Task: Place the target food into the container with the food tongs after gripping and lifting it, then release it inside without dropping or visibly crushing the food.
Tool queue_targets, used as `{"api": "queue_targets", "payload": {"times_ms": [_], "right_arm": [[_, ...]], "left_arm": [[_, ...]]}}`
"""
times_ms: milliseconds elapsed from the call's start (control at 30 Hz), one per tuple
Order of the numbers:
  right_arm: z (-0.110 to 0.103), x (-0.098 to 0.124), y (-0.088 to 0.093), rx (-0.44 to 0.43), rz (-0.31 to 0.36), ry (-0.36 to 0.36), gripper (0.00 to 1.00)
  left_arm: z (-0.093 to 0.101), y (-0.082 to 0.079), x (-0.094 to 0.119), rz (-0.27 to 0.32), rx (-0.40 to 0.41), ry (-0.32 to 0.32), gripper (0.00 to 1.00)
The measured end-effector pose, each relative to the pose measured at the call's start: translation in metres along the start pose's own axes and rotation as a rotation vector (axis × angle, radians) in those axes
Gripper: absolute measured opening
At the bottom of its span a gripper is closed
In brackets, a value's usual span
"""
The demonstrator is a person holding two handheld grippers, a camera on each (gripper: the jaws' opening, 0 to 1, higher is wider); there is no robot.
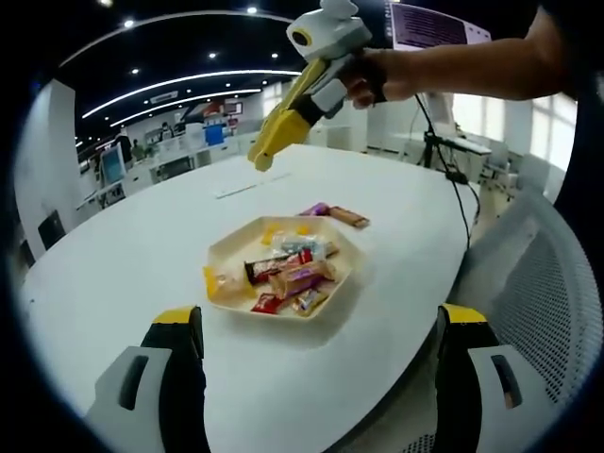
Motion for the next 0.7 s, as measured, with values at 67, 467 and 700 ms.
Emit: {"api": "queue_targets", "payload": {"times_ms": [67, 467, 700], "right_arm": [[0.003, 0.002, 0.001, -0.007, 0.002, 0.016, 0.27], [0.010, 0.011, 0.012, -0.048, -0.003, 0.033, 0.27], [0.014, 0.016, 0.016, -0.072, -0.012, 0.021, 0.27]], "left_arm": [[0.000, 0.000, 0.000, 0.003, -0.001, 0.000, 0.99], [-0.001, 0.000, 0.000, 0.004, 0.000, -0.002, 0.99], [0.000, 0.000, 0.000, 0.006, 0.001, 0.000, 0.99]]}}
Point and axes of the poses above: the point that each gripper's makers call its tool centre point, and the gripper's own axes: x roughly backward along the fingers, z roughly to its right, y roughly out of its underside, the point moved 9 cm from there along x, roughly backward along the fingers, and after that the axes turned 1 degree about -z, right-handed, at the moved point
